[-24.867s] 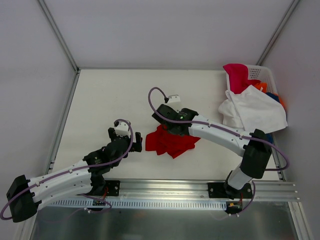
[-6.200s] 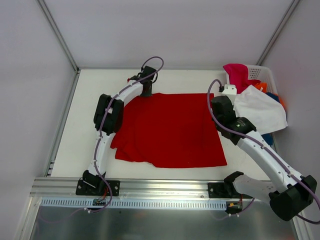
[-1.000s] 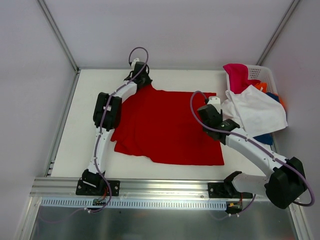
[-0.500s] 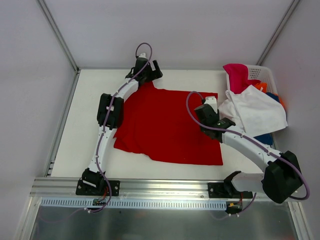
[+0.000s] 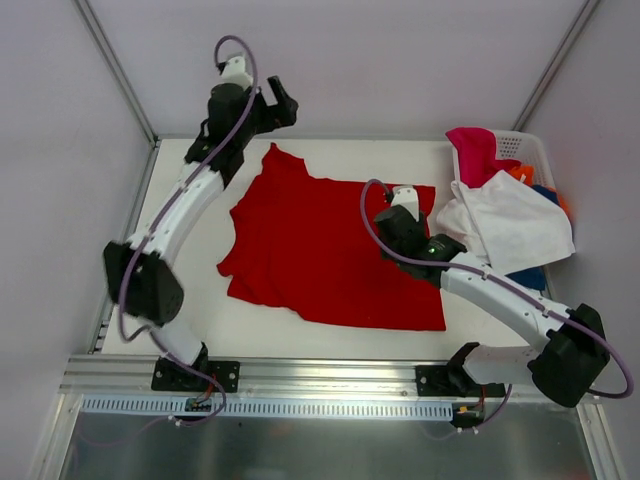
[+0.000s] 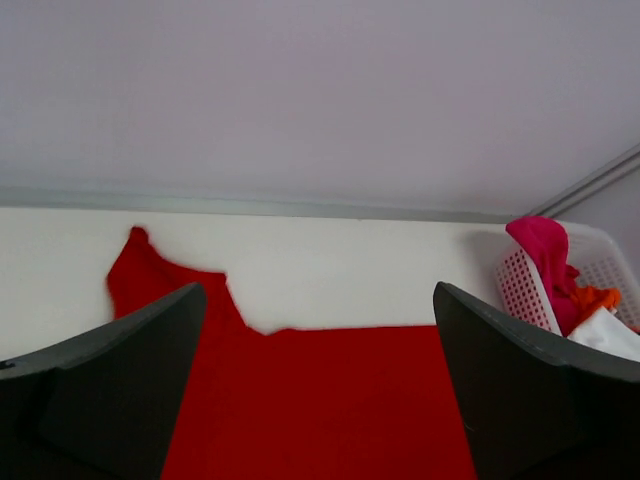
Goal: Fold and stack the t-shirts
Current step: Flatten the tshirt out
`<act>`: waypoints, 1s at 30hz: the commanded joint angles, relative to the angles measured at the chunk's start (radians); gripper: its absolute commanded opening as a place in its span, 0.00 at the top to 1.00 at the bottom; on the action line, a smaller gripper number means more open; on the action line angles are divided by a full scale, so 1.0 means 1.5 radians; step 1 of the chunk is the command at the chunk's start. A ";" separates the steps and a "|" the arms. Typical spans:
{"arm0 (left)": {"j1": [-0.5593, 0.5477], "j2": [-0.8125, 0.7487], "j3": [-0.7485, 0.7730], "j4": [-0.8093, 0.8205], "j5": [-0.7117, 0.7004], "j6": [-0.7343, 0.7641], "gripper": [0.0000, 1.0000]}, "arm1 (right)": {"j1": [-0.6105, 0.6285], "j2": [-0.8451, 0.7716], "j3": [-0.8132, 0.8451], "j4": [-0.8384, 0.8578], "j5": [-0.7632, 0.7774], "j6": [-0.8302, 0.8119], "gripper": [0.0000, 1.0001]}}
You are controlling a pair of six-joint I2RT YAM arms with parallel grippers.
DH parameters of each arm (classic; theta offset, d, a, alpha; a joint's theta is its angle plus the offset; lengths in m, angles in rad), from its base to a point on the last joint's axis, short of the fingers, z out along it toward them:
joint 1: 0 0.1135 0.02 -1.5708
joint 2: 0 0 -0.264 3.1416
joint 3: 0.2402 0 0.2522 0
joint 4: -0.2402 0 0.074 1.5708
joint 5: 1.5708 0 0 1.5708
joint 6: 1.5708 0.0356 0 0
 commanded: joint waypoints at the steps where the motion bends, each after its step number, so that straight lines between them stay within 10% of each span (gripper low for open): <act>1: -0.019 -0.161 -0.184 -0.069 -0.157 -0.006 0.01 | 0.027 -0.038 0.019 -0.020 -0.007 0.038 0.44; 9: -0.052 -0.454 -0.640 -0.107 -0.344 -0.193 0.01 | 0.041 -0.011 0.063 -0.015 -0.105 0.021 0.13; 30: -0.209 -0.622 -0.924 -0.396 -0.386 -0.597 0.16 | 0.062 -0.239 -0.202 -0.069 -0.122 0.293 0.07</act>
